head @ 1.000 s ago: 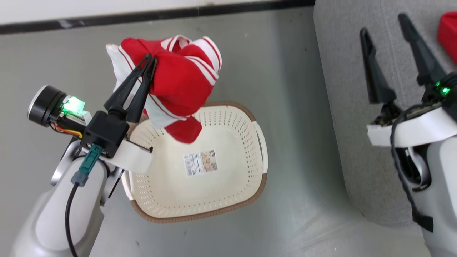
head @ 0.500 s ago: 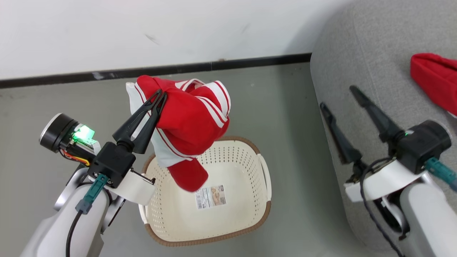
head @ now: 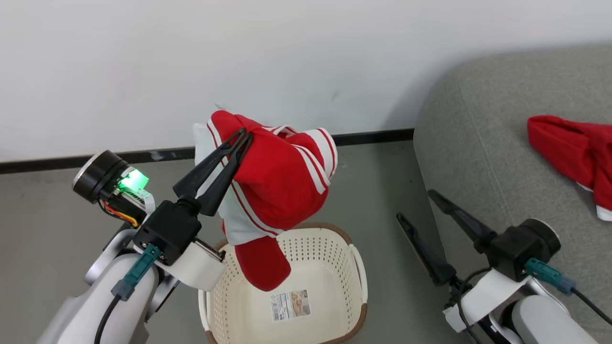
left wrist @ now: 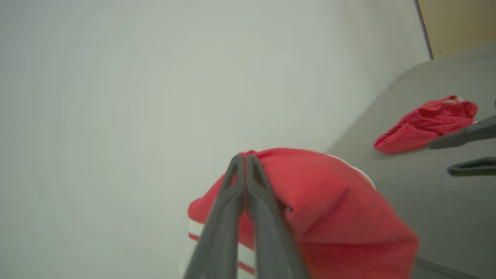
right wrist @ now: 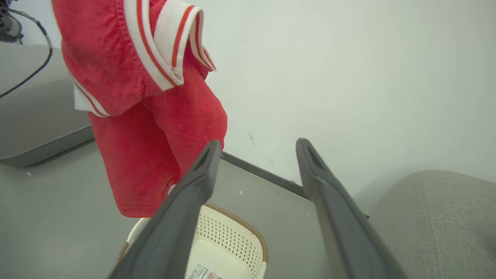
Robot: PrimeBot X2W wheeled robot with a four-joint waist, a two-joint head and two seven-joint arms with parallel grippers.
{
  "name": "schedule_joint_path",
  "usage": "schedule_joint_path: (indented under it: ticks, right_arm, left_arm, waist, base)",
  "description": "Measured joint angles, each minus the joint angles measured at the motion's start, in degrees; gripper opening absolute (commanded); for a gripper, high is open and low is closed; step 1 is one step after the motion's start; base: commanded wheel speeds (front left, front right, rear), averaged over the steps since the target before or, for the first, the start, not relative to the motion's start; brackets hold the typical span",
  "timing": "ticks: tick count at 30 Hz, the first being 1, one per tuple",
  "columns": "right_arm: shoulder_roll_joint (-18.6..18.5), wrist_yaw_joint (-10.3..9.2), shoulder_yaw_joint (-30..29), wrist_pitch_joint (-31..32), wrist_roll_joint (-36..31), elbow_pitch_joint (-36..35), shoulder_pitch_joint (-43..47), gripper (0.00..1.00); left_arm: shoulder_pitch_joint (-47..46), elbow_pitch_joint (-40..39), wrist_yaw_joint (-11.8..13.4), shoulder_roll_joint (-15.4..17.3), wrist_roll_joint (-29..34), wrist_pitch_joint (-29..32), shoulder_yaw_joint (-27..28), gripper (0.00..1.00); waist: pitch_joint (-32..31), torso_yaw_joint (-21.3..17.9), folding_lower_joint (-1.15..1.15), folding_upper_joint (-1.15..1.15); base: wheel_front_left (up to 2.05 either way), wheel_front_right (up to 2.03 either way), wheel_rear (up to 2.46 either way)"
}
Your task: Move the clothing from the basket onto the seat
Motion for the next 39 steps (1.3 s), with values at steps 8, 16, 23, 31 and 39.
schedule_joint_path:
  ticks: [8, 16, 23, 31, 39]
  right_arm:
    - [-2.5, 0.00, 4.1, 0.0, 2.2, 4.3, -0.2, 1.00]
    - [-3.3, 0.00, 9.6, 0.0, 10.1, 7.7, -1.6, 1.00]
    - [-4.4, 0.00, 17.6, 0.0, 17.2, 10.2, -5.6, 1.00]
    - [-5.5, 0.00, 25.2, 0.5, 21.5, 13.1, -11.9, 1.00]
    - [-4.8, 0.00, 35.4, 0.6, 25.9, 12.4, -17.1, 1.00]
  left_arm:
    - [-0.2, -2.8, -1.0, -0.2, -0.5, 2.3, -1.9, 0.00]
    - [-0.9, -5.7, -1.6, -0.9, -1.9, 4.7, -4.3, 0.00]
    - [-1.5, -7.9, -2.1, -1.5, -2.6, 6.9, -6.0, 0.00]
    - [-3.0, -9.6, -2.2, -1.8, -3.6, 9.0, -7.4, 0.00]
    - [-4.1, -10.4, -2.6, -2.1, -4.4, 10.5, -8.7, 0.00]
  waist:
    - [-3.9, 0.6, 0.00, 0.00]
    - [-6.6, 1.8, 0.00, 0.00]
    - [-7.8, 3.5, 0.00, 0.00]
    - [-8.4, 5.8, 0.00, 0.00]
    - [-8.2, 8.0, 0.00, 0.00]
  base:
    - [0.00, 0.00, 0.00]
    - [0.00, 0.00, 0.00]
    - [0.00, 0.00, 0.00]
    - [0.00, 0.00, 0.00]
    - [0.00, 0.00, 0.00]
